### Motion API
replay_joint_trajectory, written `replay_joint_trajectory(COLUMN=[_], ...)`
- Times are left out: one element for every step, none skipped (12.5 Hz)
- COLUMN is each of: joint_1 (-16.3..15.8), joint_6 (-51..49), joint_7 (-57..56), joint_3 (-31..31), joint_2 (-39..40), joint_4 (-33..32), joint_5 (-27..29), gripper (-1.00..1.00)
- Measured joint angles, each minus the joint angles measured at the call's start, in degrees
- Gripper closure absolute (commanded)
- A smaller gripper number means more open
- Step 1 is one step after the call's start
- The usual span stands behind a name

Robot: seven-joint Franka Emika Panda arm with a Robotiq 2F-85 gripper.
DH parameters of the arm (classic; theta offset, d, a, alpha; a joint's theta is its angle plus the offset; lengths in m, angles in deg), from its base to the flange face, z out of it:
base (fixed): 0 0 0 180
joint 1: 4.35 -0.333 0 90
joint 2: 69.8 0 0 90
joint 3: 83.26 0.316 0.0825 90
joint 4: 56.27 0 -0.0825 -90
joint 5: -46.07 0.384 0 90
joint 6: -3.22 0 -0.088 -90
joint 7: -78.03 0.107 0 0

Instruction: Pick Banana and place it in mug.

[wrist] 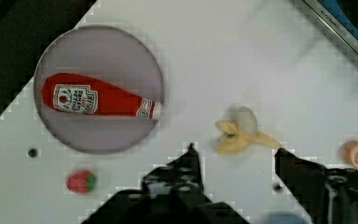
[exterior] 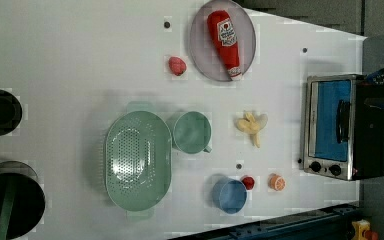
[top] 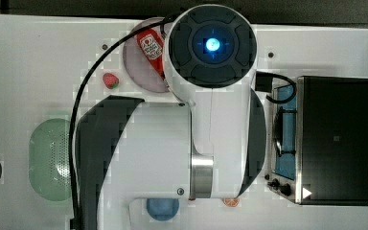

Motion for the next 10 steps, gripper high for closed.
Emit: replay_joint_trajectory(joint_1=[-0.5,-0.3,0.2,0.9,1.0,1.0,1.0,1.2,1.2,0.7], joint_6=[-6.2,-11.6,-13.6,-13.5,-13.2,-11.3,-8.5,-7.0,-4.5,-1.3], joint_7=[0.0,0.0,0.0,0.0,0.0,0.0,0.0,0.0,0.0,0.0], joint_3=[-1.2,-1.8,-2.1,-2.0,-2.4,-2.7,-2.8,-2.8,-2.9,-3.2], joint_2=[-2.4,-5.4,-8.5,-10.5,-11.6,-12.5,-13.1,-12.9,-12.7,-12.1], joint_4=[-1.5,-3.1,-4.4,-4.1,-3.0,-3.0,-3.5,-4.1,-6.3,-8.7], joint_5=[0.7,0.7,1.1,1.7,1.7,1.6,1.4,1.5,1.3,1.2], gripper=[-0.48,-0.69,-0.91,-1.00,-1.00,-1.00,-1.00,-1.00,-1.00,-1.00])
